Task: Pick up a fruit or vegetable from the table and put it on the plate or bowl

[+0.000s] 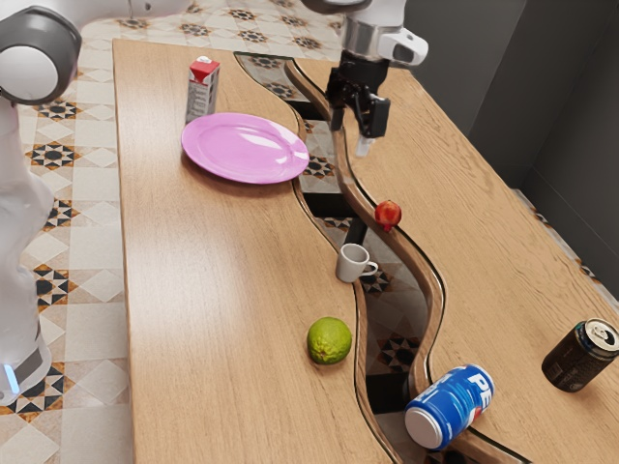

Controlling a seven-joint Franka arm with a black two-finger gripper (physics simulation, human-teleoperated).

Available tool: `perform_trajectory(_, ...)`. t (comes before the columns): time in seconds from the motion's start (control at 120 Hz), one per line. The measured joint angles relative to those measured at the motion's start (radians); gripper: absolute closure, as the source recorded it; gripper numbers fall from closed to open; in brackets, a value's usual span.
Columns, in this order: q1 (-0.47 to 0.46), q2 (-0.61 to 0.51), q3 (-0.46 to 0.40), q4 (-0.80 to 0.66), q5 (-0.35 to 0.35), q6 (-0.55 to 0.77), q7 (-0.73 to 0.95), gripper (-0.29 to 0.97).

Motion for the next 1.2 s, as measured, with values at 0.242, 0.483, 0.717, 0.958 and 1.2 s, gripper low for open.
perform_trajectory(0.242,0.038,0.090,0.021,0.077,-0.006,-0.058,-0.259,0.00)
perform_trajectory(0.483,0.144,0.233,0.006,0.077,-0.009,0.045,-0.333,0.00)
perform_trajectory(0.717,0.250,0.327,-0.001,0.121,-0.014,0.113,-0.357,0.00)
perform_trajectory(0.958,0.289,0.419,-0.077,0.094,-0.065,0.343,-0.366,0.00)
perform_trajectory(1.2,0.332,0.454,-0.075,0.074,-0.115,0.463,-0.363,0.00)
